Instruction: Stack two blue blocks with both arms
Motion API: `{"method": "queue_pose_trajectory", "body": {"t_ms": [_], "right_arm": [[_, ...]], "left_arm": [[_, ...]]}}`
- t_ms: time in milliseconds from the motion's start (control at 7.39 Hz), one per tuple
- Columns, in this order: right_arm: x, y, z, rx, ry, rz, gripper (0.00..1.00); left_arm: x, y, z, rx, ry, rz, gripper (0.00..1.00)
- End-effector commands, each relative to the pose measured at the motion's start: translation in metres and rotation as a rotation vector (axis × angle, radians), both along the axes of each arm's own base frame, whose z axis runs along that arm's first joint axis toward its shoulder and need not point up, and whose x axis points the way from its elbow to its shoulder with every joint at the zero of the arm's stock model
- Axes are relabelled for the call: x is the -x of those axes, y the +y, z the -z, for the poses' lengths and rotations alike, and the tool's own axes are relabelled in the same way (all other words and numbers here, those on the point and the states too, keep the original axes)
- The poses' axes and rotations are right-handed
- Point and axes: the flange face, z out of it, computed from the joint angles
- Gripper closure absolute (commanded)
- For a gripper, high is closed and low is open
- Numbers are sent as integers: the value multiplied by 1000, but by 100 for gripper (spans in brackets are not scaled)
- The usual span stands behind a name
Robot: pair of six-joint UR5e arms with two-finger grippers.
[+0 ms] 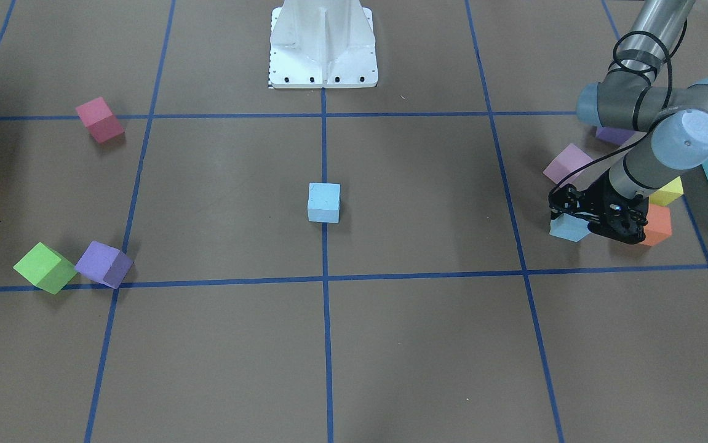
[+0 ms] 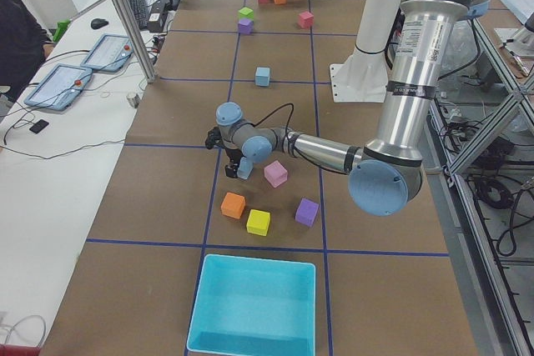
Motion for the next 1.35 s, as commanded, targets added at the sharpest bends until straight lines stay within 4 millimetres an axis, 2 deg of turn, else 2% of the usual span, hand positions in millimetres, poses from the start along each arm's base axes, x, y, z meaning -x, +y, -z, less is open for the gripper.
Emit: {"method": "queue_pose_trajectory", "body": {"t_ms": [0,677,1218], "right_arm": [[0,0,1,0,-1,-1,0],[0,-2,3,-5,-1,-1,0],[0,-2,2,-2,0,-2,0]], "left_arm": [[-2,1,-2,1,0,-2,12],[-4,2,2,14,5,9,36],[-4,2,8,7,16,6,40]]}}
